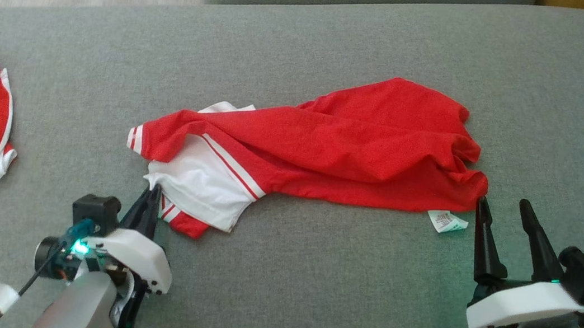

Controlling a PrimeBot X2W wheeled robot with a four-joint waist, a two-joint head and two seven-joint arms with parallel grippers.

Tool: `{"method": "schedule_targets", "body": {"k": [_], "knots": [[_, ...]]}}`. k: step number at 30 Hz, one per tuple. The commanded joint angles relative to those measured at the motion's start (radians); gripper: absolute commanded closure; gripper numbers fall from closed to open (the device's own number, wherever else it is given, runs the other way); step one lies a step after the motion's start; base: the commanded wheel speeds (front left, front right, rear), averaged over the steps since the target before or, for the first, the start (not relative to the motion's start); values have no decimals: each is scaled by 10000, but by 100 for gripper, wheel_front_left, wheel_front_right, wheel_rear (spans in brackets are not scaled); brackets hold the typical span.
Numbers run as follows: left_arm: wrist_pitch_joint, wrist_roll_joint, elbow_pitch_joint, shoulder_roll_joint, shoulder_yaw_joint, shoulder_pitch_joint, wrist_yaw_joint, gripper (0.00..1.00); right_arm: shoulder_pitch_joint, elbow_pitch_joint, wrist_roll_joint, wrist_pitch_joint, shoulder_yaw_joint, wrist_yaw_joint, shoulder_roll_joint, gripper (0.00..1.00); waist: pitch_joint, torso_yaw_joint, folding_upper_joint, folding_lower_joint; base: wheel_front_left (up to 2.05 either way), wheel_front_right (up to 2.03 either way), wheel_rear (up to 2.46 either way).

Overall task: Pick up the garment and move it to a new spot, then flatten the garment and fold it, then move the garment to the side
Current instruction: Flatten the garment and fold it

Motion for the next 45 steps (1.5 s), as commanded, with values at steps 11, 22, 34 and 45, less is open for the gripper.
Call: {"method": "schedule_targets", "body": {"k": [11, 22, 34, 45], "knots": [[-940, -561, -1896, 250, 987, 981, -68, 100, -326, -74, 385, 611, -448, -7, -58, 0, -176, -65, 0, 0, 0, 0, 0], [-651, -563, -3799, 377, 911, 1942, 243, 100, -1941, 2252, 190, 1685, -1275, -7, -58, 0, 346, 324, 0, 0, 0, 0, 0], [-311, -532, -4475, 405, 651, 1759, 298, 100, -3624, 5401, -687, 2355, -829, -7, -58, 56, 824, 664, 0, 0, 0, 0, 0], [-690, -1464, -6174, 320, 1301, 2098, -25, 100, -2130, 1683, 1892, 2606, -776, -7, -58, 100, 210, 535, 0, 0, 0, 0, 0]]}}
